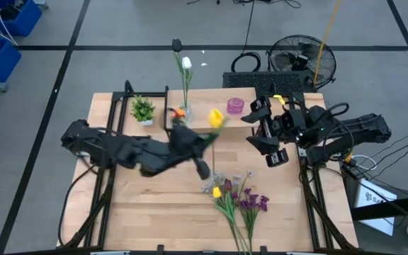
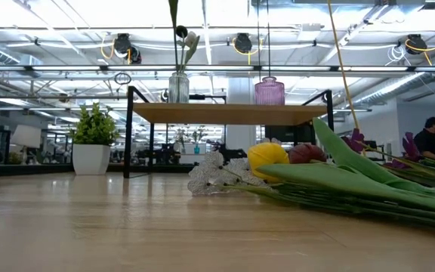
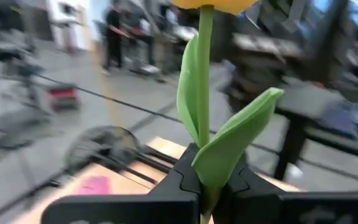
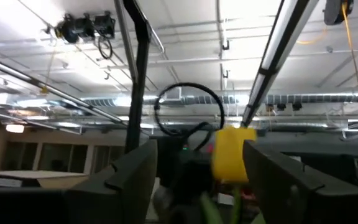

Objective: Pick and place flowers into a vace then onto a shelf
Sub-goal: Put the yellow tulip into the white vase

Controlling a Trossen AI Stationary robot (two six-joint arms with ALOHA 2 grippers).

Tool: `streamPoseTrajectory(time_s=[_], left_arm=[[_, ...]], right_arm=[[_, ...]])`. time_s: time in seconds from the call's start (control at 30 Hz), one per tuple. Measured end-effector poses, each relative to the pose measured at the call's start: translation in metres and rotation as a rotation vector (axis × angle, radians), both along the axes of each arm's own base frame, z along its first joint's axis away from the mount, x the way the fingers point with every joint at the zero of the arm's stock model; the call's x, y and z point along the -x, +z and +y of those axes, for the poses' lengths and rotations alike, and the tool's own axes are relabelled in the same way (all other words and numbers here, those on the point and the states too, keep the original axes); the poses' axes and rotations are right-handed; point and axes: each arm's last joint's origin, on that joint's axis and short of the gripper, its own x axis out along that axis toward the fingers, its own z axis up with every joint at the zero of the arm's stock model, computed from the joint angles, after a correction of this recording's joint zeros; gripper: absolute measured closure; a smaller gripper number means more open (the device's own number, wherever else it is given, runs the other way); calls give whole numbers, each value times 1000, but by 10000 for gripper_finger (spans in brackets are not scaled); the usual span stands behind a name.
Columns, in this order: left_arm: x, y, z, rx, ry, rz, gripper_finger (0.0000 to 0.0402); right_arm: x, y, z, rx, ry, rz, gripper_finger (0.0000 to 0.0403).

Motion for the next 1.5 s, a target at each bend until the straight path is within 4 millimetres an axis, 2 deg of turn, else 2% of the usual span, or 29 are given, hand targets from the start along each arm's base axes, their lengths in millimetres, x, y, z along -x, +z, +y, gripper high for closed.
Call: streamPoseTrajectory(time_s=[0.13,0.33,0.53,0.67,0.77,0.93,1.17,1.33,1.5], left_arm=[[29,22,-3,-61,143,-35,393],[73,56,-5,-195,411,24,394],[101,89,13,-282,438,36,394],[114,99,32,-295,542,108,394],[112,97,46,-315,627,189,394],[92,80,66,-365,590,184,394],[82,42,111,-212,627,214,394],[82,35,139,-138,628,224,393],[69,23,158,-131,576,212,394]], right_arm=[[3,-1,8,2,32,0,172],[0,-17,15,12,58,48,182],[-3,-28,14,43,29,74,182],[-3,-29,13,46,24,74,183],[-3,-29,13,59,14,70,185],[-3,-29,13,78,1,65,185],[0,-26,12,74,2,54,186],[6,-22,11,71,1,36,186],[12,-18,10,69,-1,18,186]])
